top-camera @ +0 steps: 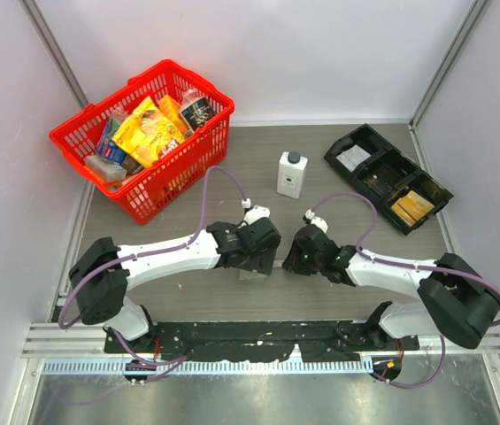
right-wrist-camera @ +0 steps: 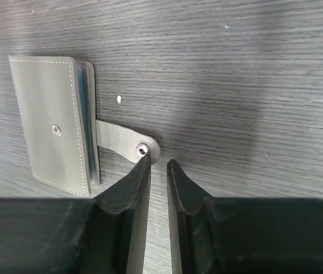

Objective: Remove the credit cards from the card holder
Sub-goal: Open the card holder at the center of the board.

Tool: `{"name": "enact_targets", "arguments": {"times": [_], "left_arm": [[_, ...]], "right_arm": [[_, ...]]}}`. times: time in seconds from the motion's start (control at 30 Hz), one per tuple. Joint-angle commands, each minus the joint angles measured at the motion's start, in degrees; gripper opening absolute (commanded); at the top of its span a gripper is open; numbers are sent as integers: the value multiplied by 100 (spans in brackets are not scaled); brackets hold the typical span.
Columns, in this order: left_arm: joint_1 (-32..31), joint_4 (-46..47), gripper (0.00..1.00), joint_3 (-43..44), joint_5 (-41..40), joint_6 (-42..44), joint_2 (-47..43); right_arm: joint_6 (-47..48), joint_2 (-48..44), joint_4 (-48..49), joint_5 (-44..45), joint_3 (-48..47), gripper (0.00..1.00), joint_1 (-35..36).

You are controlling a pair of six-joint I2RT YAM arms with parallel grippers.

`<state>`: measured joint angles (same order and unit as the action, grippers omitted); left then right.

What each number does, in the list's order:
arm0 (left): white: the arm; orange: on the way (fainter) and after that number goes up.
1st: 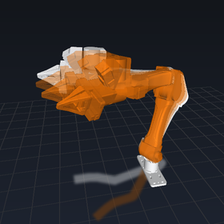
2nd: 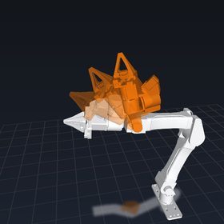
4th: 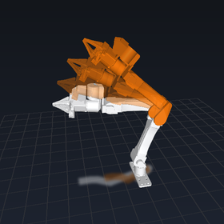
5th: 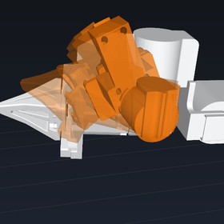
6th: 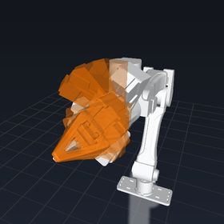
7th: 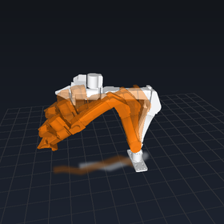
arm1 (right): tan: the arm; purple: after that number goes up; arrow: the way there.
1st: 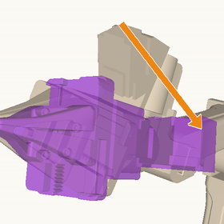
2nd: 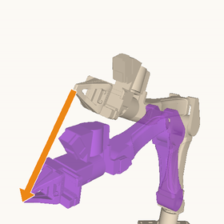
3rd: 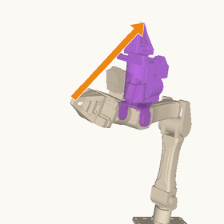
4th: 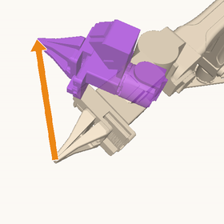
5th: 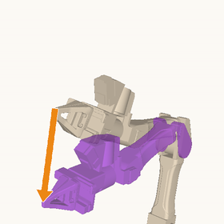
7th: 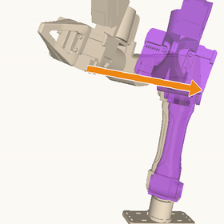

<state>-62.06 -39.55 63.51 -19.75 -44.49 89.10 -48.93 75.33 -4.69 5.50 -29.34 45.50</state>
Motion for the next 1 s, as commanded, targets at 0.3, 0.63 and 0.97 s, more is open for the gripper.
{"name": "enact_targets", "arguments": {"times": [0.3,0.63,0.97], "left_arm": [[-69,-281,94,540,-73,19,503],[-121,-387,93,803,-117,45,810],[-148,-799,93,1119,-407,-86,1258]], "right_arm": [[-644,-265,1883,-1226,754,26,-665],[-671,165,2445,-1639,869,26,-779],[-741,298,2666,-1763,1080,13,-955]]}}
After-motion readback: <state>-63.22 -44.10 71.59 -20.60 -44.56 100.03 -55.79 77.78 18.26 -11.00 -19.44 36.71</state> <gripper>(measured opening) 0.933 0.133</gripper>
